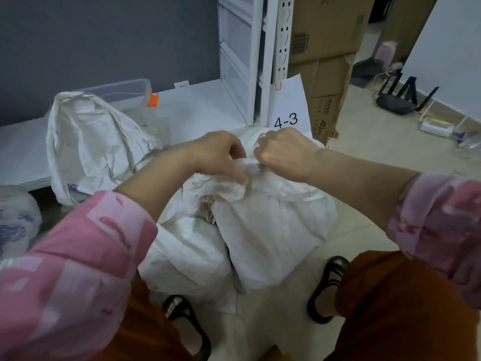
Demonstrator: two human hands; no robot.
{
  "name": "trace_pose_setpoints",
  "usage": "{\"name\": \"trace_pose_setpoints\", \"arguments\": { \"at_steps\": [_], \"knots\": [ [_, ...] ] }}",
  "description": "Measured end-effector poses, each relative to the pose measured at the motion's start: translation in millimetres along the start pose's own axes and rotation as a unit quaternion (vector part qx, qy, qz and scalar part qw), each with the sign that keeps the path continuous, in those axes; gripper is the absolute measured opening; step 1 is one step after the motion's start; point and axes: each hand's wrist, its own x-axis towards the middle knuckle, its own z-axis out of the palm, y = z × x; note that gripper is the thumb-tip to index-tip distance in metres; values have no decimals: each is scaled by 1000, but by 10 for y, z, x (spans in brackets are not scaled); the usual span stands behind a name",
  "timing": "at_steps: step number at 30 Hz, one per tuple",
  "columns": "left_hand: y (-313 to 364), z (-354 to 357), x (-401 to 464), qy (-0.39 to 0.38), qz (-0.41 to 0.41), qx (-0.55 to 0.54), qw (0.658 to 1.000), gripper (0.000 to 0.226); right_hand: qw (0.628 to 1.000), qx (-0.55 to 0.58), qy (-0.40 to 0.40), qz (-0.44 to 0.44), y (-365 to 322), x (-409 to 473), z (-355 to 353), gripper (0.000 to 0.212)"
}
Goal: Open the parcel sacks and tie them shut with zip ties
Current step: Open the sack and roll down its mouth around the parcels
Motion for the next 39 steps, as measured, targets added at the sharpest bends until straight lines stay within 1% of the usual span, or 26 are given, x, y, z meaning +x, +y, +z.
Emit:
{"name": "trace_pose_setpoints", "arguments": {
  "at_steps": [1,2,3,4,6,7,9,10,12,14,15,17,19,21,23,24,25,27,29,30,32,33,35,36,37,39],
  "knots": [
    [32,-52,17,-3,-5,-28,1000,46,1000,1,17,6,-34,5,54,32],
    [64,-60,47,9,-6,-47,999,43,999,-2,30,14,-66,3,63,31],
    [91,-17,90,26,-5,-42,999,33,999,-3,36,26,-100,12,61,30],
    [117,49,130,45,-5,-3,999,21,998,5,36,47,-116,28,20,29],
    [126,211,181,99,11,91,991,25,995,38,46,84,-70,32,-116,27],
    [111,270,180,132,28,137,981,28,991,88,34,94,-2,29,-180,25],
    [53,344,149,174,84,220,956,23,974,197,-37,106,186,6,-231,36],
    [26,366,114,181,109,253,944,20,972,210,-65,83,273,-15,-210,42],
    [-24,392,74,193,145,275,931,20,979,177,-95,45,330,-64,-181,40],
    [-80,399,67,205,148,255,933,23,987,143,-67,10,244,-93,-120,21],
    [-93,395,59,211,139,254,934,25,991,120,-60,-9,177,-110,-105,18],
    [-104,425,58,204,104,244,942,24,998,56,4,-23,101,-123,-56,33],
    [-26,369,35,140,52,188,971,20,999,-17,42,-5,67,-148,48,33],
    [101,203,9,29,2,56,998,13,997,-35,65,2,31,-201,122,31],
    [208,38,15,-15,-17,-136,990,24,996,-27,84,10,12,-220,171,30],
    [230,3,52,-13,-25,-188,982,30,995,-16,93,16,-4,-220,170,29],
    [244,5,95,-18,-35,-196,980,35,994,-4,108,20,-24,-205,194,28],
    [265,109,194,-32,-62,-173,982,32,992,30,116,46,-52,-184,89,25],
    [280,231,277,0,-75,-133,988,24,981,130,104,105,-27,-200,-13,20],
    [277,273,290,22,-69,-71,995,22,967,223,40,118,49,-201,-80,18],
    [265,341,270,70,-30,93,993,18,904,388,-114,138,274,-189,-141,34],
    [253,369,246,92,-7,147,985,18,897,399,-149,120,371,-182,-148,49],
    [251,400,207,114,29,193,974,20,937,296,-163,82,466,-149,-174,73],
    [250,403,195,120,44,204,971,20,956,240,-162,53,455,-135,-175,76],
    [241,407,184,124,58,211,968,20,966,202,-161,21,417,-122,-143,73],
    [181,415,153,130,68,214,966,18,977,161,-140,-27,341,-122,-81,51]
  ]
}}
